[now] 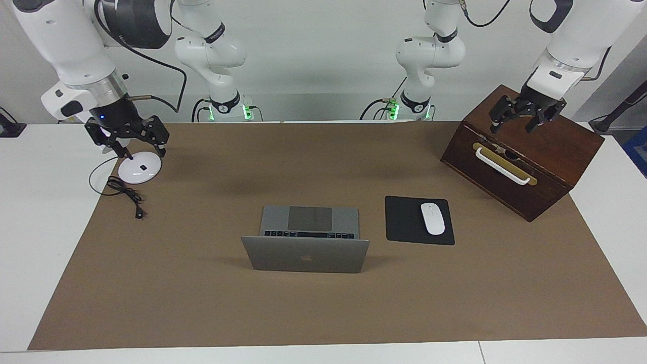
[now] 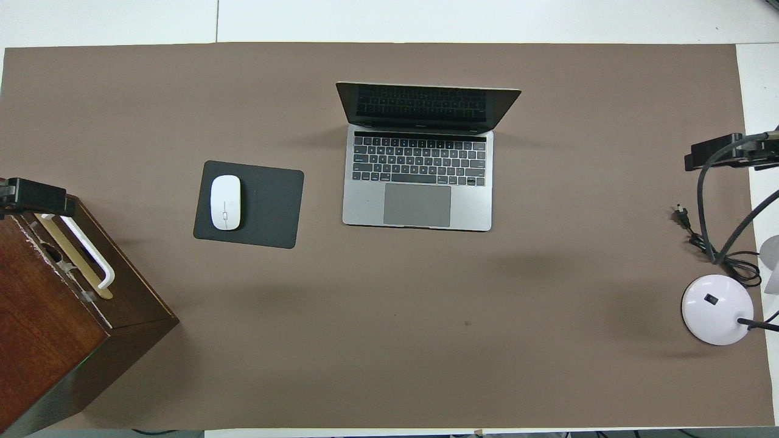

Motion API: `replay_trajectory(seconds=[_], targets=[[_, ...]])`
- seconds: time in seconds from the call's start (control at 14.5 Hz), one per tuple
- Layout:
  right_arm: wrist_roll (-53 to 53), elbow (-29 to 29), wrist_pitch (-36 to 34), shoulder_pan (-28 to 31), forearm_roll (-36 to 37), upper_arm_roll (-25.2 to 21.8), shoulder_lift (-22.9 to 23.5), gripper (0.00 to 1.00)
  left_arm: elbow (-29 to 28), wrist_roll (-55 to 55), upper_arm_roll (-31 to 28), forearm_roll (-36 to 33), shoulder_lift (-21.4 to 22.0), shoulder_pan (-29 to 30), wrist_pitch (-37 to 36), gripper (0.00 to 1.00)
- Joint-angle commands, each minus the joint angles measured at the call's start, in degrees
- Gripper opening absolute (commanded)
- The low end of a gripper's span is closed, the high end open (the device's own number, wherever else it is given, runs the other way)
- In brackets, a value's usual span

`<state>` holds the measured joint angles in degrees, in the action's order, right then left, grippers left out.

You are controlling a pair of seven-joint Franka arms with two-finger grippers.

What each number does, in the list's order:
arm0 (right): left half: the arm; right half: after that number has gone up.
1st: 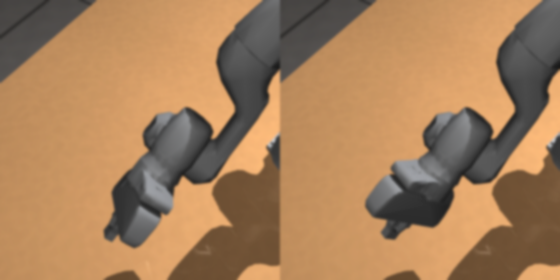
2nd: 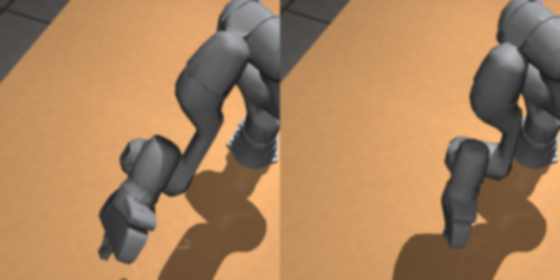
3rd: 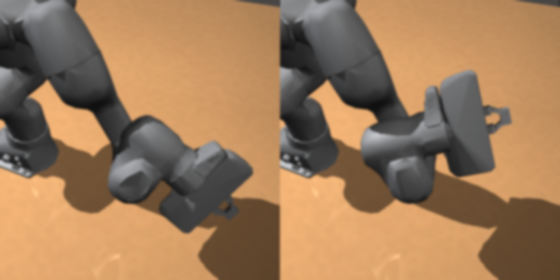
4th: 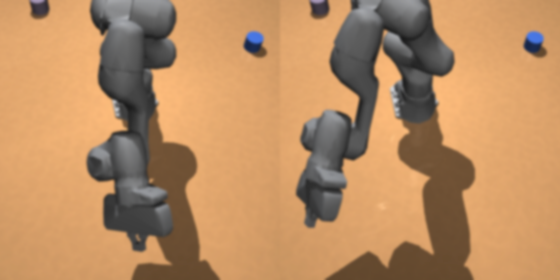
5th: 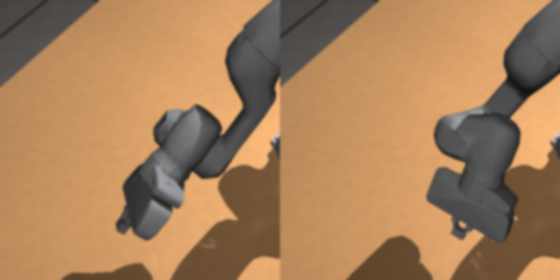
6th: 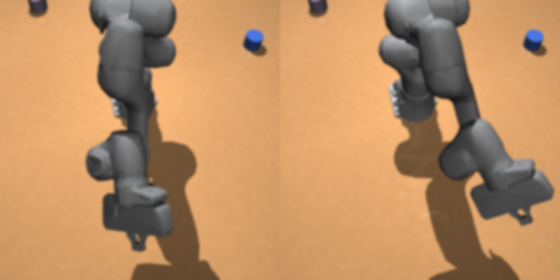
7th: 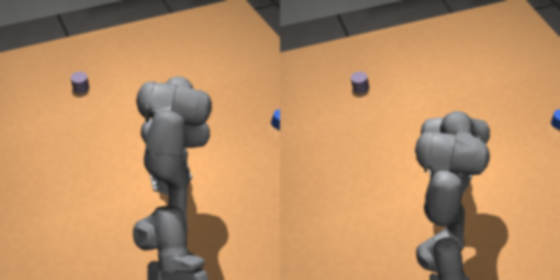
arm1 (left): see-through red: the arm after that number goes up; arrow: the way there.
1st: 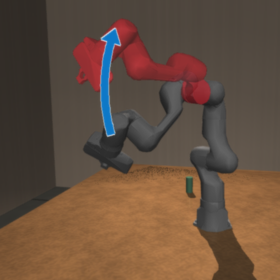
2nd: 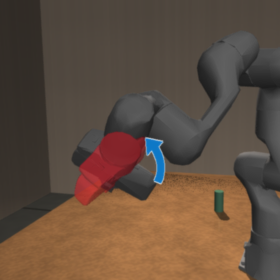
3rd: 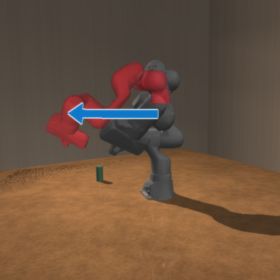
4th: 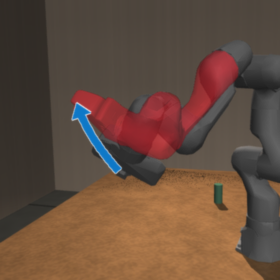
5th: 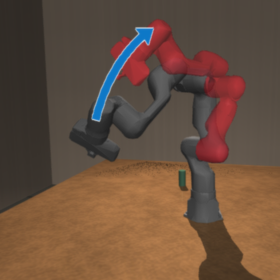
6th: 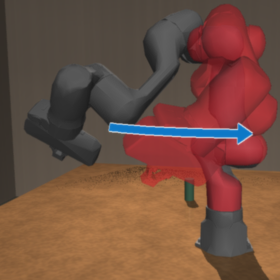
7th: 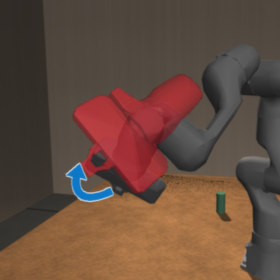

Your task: Close laptop with both arms

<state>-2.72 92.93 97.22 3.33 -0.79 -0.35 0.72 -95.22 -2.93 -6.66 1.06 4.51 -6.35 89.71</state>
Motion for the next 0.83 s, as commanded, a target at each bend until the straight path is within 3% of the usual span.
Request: replay_trajectory(seconds=[0.0,0.41,0.76], targets=[[0.61,-0.38,0.51,-0.6,1.14,-0.44,0.25,1.0,0.74,1.0,-0.64,-1.24,0.23,-1.12,-0.94,1.0],[0.61,-1.17,0.6,-0.6,1.22,-0.44,0.77,1.0,0.13,0.82,-0.11,-1.24,1.98,-0.42,-0.5,1.0],[0.35,-7.23,0.51,-0.6,1.31,-0.44,4.55,0.99,-0.23,0.38,-0.2,-1.32,2.08,-0.24,-0.41,1.0]])
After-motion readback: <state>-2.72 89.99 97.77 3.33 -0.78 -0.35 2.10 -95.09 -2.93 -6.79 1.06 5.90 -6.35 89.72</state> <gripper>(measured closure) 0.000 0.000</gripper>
